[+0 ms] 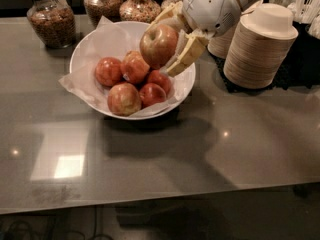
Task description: Pick apple from white bowl
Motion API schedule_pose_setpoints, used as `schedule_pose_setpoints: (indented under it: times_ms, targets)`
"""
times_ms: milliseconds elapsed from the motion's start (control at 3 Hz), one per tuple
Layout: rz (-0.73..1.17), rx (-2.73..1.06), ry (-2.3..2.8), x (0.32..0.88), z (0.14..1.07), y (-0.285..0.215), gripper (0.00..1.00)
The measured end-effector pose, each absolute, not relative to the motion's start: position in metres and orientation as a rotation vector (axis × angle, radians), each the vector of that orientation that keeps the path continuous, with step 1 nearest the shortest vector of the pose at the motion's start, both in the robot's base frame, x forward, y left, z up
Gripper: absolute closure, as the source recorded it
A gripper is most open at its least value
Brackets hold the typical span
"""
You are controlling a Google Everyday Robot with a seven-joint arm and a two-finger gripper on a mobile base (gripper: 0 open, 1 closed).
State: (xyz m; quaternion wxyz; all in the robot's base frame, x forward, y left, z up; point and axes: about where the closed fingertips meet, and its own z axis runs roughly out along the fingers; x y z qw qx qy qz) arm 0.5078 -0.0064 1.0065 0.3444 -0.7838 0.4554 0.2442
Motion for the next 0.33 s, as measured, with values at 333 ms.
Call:
schedule_pose_setpoints:
  times_ms: [333]
  targets:
    - [0.632,-2.034,1.182,0.508,1.0068,-0.0071,1.0]
